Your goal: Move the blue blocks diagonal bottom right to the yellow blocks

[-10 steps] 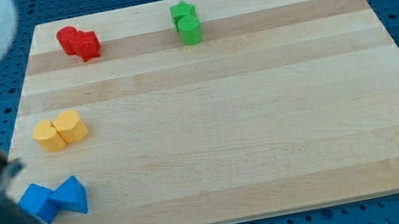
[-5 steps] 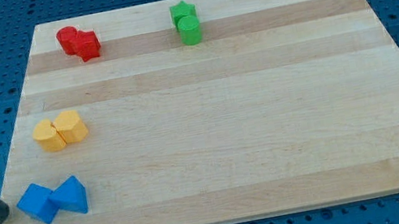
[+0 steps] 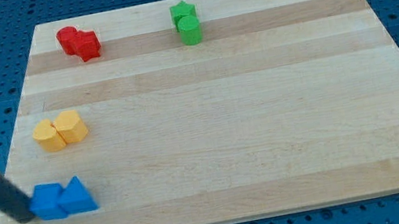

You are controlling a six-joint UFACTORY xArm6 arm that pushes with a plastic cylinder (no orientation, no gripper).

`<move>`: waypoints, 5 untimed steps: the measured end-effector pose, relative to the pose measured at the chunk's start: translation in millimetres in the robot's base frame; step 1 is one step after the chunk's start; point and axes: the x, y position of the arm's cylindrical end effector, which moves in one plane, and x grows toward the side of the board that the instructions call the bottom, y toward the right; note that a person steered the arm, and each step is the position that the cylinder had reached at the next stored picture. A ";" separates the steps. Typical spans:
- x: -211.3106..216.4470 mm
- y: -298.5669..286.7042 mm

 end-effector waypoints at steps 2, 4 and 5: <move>-5.9 124.6; -21.6 171.0; -21.6 172.2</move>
